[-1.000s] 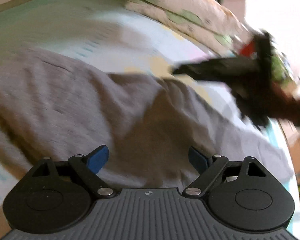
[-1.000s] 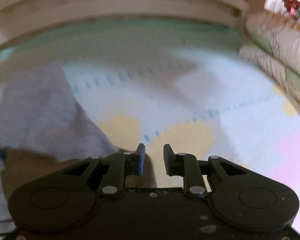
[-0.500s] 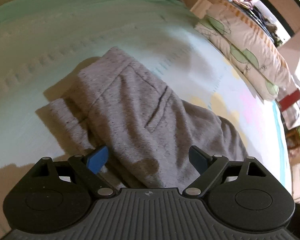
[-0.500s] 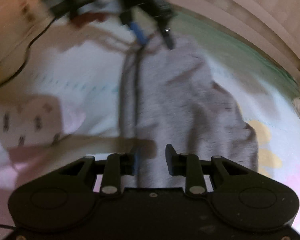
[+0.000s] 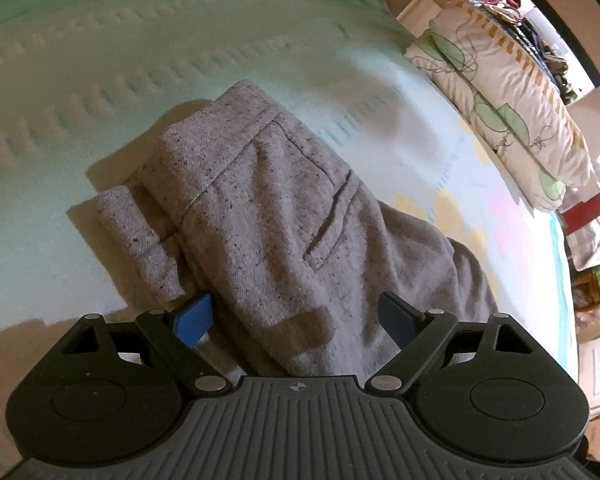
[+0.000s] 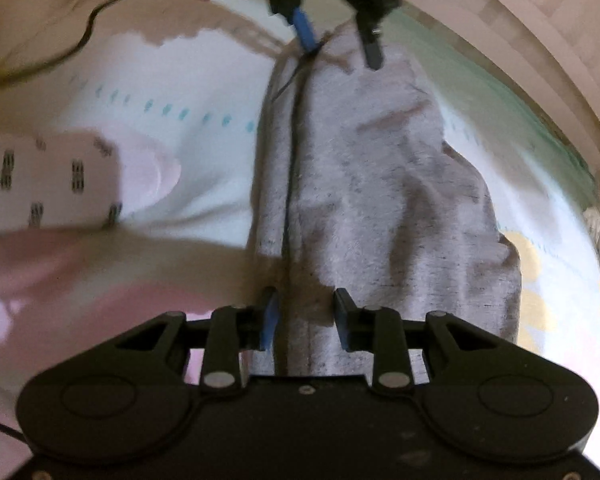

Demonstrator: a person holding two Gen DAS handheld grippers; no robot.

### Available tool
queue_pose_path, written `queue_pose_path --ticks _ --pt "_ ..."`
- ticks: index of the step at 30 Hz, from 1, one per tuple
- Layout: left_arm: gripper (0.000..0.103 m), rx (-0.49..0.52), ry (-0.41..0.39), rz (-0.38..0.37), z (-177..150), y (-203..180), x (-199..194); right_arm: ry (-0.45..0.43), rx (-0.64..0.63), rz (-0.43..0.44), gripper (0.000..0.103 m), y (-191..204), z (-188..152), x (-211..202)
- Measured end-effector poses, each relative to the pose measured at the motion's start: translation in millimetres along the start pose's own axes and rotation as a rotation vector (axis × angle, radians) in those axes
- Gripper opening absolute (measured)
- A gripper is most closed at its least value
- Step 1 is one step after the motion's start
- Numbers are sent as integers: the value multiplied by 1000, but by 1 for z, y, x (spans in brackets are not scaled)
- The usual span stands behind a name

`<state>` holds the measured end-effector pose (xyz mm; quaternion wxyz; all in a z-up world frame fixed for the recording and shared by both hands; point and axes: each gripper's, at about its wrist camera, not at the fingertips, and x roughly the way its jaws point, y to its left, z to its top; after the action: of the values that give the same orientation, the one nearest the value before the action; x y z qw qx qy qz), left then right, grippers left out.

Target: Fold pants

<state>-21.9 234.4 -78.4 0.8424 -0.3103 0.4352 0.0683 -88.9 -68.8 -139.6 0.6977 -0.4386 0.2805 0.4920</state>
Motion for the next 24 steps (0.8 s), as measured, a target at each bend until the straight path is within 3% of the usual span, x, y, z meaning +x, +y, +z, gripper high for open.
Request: queue_pose_path --ticks 4,6,15,16,17,18,19,24 --pt "88 -3 -19 5 8 1 1 -5 10 -46 28 -7 -1 3" --pt "88 -5 -26 6 13 2 4 5 43 -47 4 -15 -2 3" --pt "91 -58 -20 17 12 3 15 -4 179 -12 5 -33 -2 -4" --pt "85 -70 -23 14 13 3 16 -3 184 -7 5 -33 -2 -4" --pt "50 -80 -34 19 13 2 15 -2 184 -5 5 -31 -2 -6" --pt "29 -76 -43 36 14 0 13 -2 183 -5 5 -30 -2 -6" --pt "22 -61 -51 39 14 -2 12 -5 185 -6 5 -31 -2 -6" --pt "20 46 -107 44 12 -18 -5 -31 231 -34 5 -39 -1 -18"
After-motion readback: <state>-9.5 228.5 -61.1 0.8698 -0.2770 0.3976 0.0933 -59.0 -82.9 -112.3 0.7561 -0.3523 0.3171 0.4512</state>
